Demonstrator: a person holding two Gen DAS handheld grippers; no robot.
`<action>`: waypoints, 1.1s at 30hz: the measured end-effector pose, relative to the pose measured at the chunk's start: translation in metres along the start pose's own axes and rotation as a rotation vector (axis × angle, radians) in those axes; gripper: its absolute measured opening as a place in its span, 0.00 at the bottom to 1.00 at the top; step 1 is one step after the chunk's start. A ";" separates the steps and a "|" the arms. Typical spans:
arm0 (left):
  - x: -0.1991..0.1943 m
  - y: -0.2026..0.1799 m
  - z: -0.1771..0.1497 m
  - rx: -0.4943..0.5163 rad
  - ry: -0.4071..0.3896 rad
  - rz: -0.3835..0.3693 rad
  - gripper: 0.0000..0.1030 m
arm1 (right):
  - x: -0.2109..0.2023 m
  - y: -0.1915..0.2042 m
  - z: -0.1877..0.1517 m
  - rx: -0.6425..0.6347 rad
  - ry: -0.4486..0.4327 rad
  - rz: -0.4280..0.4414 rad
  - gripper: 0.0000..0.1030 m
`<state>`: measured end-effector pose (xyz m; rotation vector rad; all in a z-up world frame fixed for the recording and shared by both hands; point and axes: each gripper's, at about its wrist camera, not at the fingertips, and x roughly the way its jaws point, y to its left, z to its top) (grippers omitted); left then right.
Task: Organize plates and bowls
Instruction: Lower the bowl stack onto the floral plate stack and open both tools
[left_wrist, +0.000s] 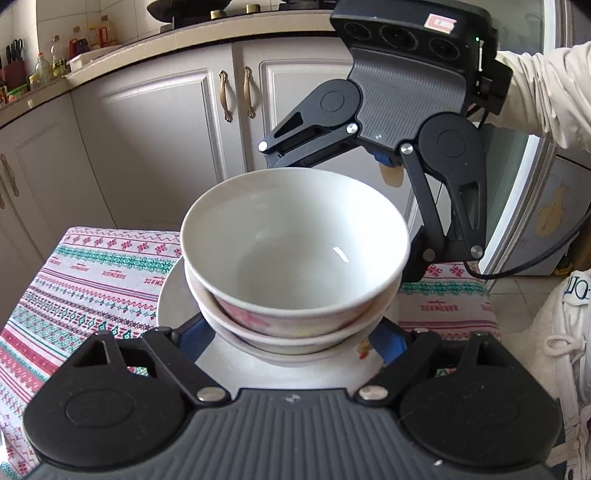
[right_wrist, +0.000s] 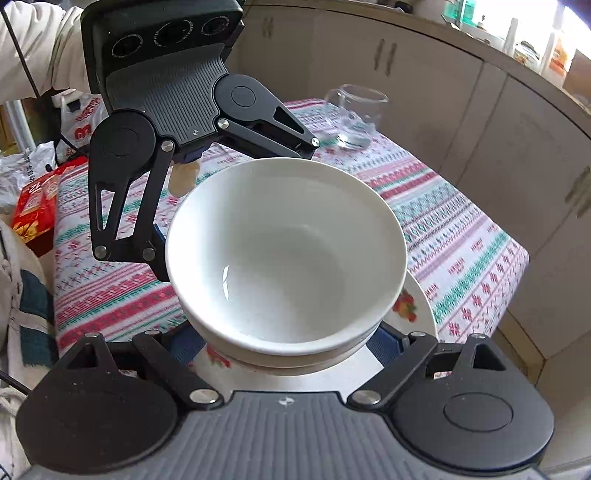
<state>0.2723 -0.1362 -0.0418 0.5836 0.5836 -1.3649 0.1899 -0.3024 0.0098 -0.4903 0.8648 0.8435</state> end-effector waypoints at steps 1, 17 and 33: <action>0.001 0.001 0.000 -0.002 0.001 -0.004 0.86 | 0.000 -0.001 -0.002 0.006 0.001 0.003 0.91; 0.010 0.011 -0.004 -0.039 0.000 -0.015 0.86 | 0.010 -0.014 -0.010 0.046 0.013 0.002 0.90; -0.001 -0.005 -0.010 -0.048 -0.026 0.068 0.88 | 0.004 -0.008 -0.014 0.086 -0.003 -0.015 0.93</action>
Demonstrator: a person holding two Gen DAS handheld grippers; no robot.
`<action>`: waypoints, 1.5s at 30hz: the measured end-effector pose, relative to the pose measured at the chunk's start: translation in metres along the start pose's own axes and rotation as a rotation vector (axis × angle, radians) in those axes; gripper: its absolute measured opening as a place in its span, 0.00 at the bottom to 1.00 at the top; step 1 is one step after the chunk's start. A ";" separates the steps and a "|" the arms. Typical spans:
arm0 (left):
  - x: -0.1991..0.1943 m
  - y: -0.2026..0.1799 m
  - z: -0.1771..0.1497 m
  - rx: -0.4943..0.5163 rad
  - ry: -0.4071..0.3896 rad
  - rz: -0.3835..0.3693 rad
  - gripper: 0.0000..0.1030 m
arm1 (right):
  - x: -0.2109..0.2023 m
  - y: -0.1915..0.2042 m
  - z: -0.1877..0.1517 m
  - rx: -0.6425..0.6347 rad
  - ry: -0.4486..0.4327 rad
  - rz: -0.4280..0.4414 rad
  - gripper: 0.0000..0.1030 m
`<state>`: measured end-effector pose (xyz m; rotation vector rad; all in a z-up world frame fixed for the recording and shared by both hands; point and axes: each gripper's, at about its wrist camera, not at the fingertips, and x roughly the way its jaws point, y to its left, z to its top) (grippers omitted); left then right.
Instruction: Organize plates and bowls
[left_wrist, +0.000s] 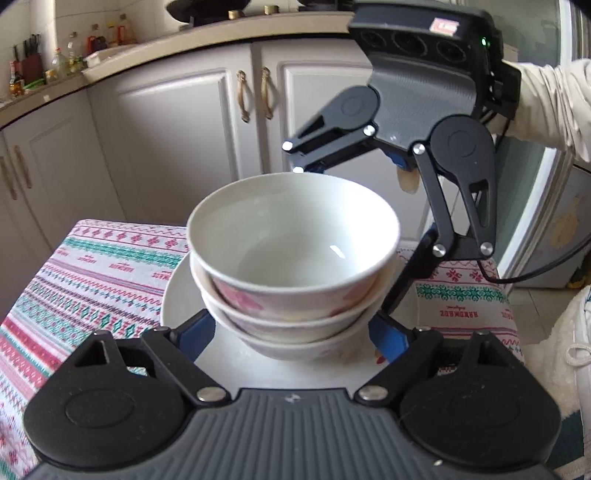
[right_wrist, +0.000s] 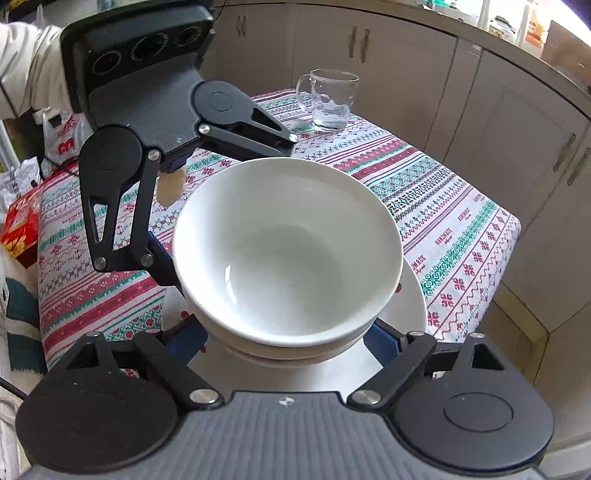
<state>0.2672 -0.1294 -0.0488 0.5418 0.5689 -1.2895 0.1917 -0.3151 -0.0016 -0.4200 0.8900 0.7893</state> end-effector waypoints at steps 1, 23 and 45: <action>-0.004 -0.002 -0.001 -0.009 -0.004 0.019 0.89 | -0.001 0.001 -0.001 0.006 -0.003 -0.004 0.94; -0.109 -0.137 -0.008 -0.495 -0.125 0.667 0.99 | -0.069 0.123 -0.015 0.632 -0.158 -0.533 1.00; -0.138 -0.165 -0.016 -0.714 -0.088 0.816 0.99 | -0.101 0.185 -0.008 0.672 -0.248 -0.667 1.00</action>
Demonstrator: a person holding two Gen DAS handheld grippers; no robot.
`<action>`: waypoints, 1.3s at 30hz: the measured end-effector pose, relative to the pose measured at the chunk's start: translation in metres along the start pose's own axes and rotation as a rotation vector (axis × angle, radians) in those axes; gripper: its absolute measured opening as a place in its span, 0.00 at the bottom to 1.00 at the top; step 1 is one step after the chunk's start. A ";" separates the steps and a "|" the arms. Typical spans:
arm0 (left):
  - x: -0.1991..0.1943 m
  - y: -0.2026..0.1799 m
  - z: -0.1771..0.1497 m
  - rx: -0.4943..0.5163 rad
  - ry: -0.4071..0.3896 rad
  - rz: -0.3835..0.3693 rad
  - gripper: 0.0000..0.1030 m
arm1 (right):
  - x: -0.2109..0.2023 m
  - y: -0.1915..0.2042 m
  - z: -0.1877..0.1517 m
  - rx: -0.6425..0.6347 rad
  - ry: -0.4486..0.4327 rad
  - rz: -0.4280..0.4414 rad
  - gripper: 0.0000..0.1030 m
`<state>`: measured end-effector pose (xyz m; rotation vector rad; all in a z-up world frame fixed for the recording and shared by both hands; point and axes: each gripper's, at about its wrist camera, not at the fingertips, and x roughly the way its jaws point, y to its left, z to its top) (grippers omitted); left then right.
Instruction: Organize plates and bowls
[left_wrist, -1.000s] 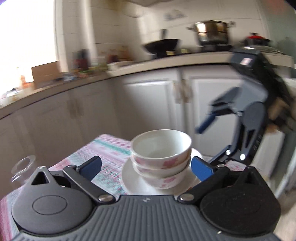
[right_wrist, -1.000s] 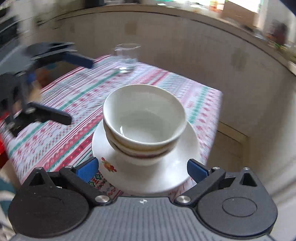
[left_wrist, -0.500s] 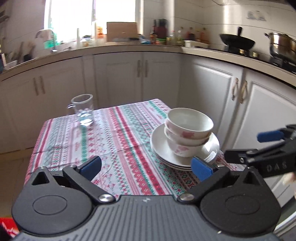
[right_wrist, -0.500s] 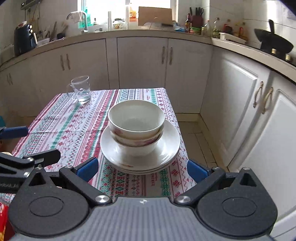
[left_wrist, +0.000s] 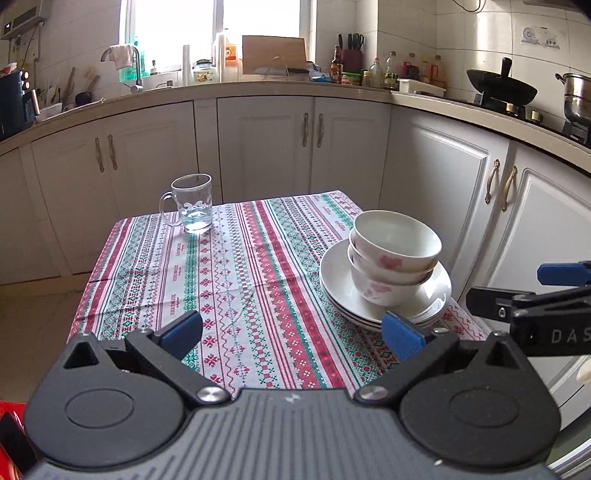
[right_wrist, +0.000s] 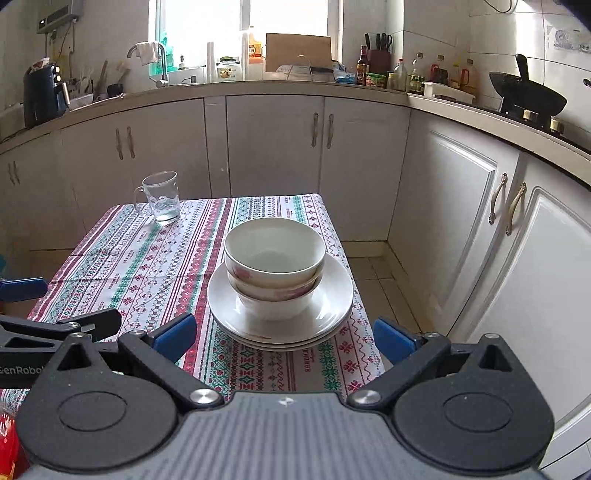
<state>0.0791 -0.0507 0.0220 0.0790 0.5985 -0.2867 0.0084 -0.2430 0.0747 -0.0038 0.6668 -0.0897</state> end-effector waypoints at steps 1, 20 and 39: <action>0.000 0.000 0.000 0.001 0.001 0.001 0.99 | 0.000 0.000 0.000 0.002 0.001 0.000 1.00; -0.001 -0.003 -0.001 -0.006 0.008 0.011 0.99 | -0.001 -0.002 -0.002 0.011 -0.003 0.012 1.00; -0.004 -0.004 0.000 -0.010 0.008 0.015 0.99 | -0.005 0.000 -0.003 0.005 -0.013 0.009 1.00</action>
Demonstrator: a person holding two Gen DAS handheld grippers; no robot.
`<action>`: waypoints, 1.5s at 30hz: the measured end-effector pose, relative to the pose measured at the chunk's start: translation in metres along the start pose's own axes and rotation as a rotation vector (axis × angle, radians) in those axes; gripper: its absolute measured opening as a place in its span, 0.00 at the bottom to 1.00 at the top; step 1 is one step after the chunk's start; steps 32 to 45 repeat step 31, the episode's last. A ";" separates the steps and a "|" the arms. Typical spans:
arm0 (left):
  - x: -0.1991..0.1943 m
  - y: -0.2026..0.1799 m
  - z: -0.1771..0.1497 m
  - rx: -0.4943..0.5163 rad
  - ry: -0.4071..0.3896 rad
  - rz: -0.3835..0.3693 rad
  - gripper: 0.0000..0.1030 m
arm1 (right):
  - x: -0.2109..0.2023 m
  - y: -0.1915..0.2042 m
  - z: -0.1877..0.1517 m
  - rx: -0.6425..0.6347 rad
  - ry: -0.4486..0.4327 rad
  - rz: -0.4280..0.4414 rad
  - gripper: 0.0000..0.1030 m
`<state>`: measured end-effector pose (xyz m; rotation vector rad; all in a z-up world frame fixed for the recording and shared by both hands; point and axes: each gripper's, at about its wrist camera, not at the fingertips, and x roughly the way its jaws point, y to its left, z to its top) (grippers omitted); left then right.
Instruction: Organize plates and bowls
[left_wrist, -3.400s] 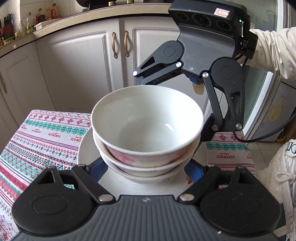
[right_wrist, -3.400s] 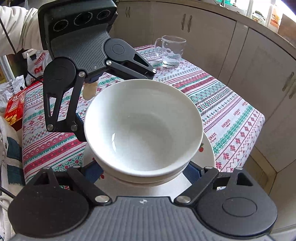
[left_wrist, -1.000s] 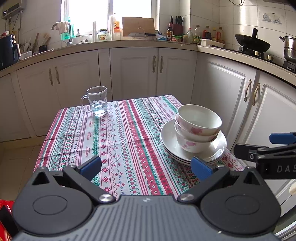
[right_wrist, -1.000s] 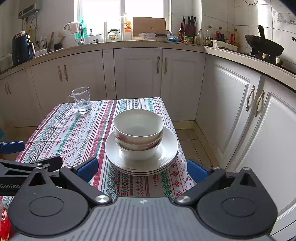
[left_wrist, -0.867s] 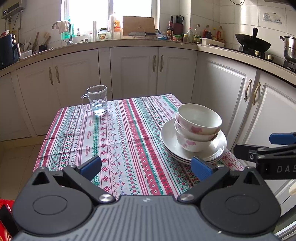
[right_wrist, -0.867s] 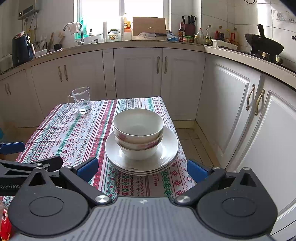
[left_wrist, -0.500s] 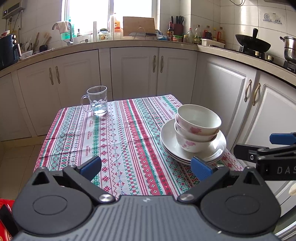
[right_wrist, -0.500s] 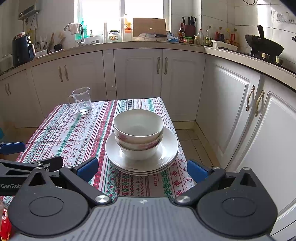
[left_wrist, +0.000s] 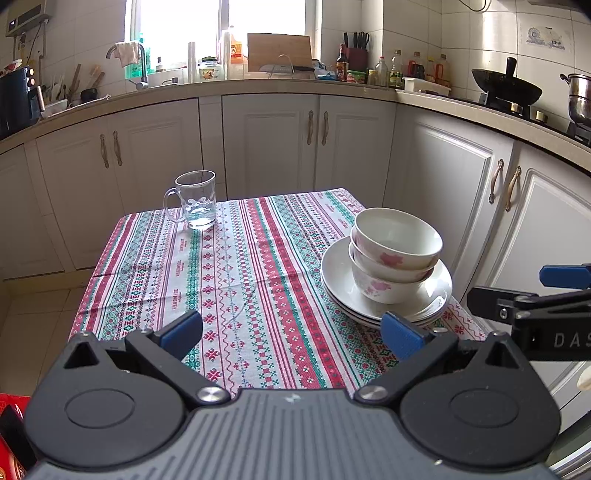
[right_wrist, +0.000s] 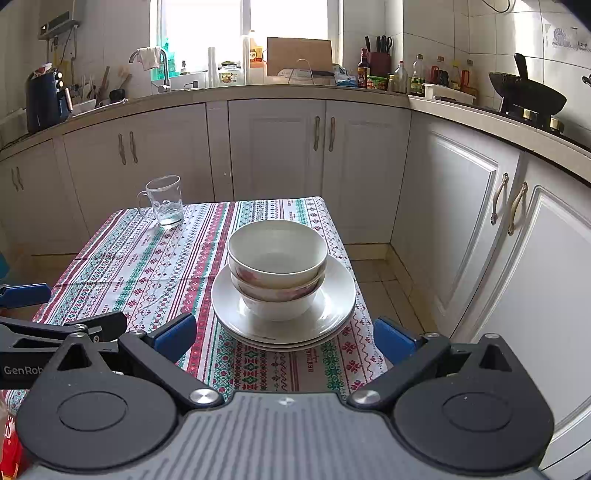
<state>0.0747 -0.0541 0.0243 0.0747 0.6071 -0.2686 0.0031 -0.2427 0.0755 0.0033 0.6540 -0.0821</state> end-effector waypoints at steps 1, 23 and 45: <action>0.000 0.000 0.000 -0.001 0.000 0.000 0.99 | 0.000 0.000 0.000 0.000 -0.001 0.000 1.00; -0.002 -0.001 0.000 -0.004 -0.001 0.003 0.99 | -0.005 0.001 0.001 -0.007 -0.009 -0.003 1.00; -0.002 -0.001 0.001 -0.003 0.000 0.001 0.99 | -0.005 0.001 0.001 -0.007 -0.010 -0.002 1.00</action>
